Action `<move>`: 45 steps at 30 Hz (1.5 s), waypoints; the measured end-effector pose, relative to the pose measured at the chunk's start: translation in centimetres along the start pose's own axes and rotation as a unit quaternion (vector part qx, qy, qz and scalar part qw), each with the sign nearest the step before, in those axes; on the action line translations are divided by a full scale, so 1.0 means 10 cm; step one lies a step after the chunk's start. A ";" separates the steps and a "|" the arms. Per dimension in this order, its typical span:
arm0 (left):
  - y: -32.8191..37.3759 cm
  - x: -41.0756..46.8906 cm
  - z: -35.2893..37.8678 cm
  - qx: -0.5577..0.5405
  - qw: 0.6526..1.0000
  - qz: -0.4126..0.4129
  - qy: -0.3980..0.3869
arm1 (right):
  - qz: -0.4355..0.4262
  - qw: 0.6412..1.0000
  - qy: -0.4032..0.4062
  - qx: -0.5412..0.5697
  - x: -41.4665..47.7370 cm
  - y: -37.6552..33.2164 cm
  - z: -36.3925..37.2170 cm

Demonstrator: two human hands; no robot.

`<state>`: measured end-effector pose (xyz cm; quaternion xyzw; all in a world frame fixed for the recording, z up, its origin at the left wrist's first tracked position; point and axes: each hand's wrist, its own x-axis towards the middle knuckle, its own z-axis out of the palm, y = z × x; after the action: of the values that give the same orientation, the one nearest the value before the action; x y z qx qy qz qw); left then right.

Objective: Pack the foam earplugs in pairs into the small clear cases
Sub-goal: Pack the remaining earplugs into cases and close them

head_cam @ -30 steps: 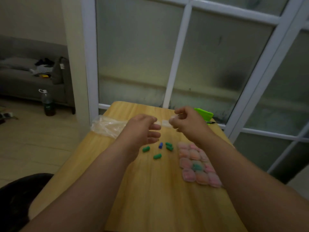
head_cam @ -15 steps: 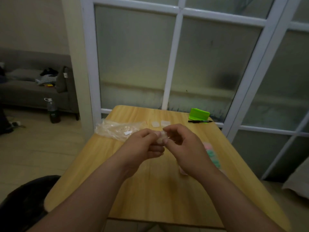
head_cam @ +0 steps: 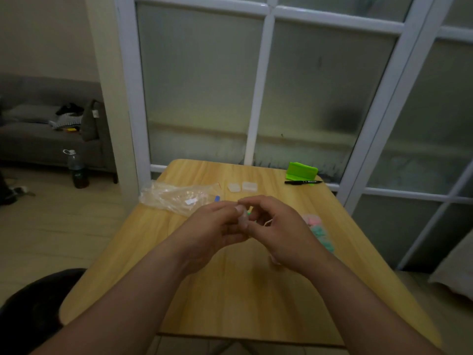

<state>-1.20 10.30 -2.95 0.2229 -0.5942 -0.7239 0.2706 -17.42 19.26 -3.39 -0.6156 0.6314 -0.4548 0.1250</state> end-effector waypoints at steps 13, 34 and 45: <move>-0.03 0.02 0.03 0.046 0.998 -0.002 0.051 | 0.196 0.965 -0.015 0.173 -0.02 -0.04 -0.05; 0.02 -0.03 0.01 0.117 0.993 -0.002 0.004 | 0.188 0.949 -0.036 0.251 -0.03 0.01 -0.07; -0.01 -0.04 -0.01 0.117 0.993 -0.004 0.011 | 0.161 0.966 0.012 0.204 -0.04 0.05 0.08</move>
<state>-0.81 10.52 -3.05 0.2629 -0.6709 -0.6481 0.2465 -17.11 19.20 -4.30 -0.4613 0.6179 -0.5551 0.3117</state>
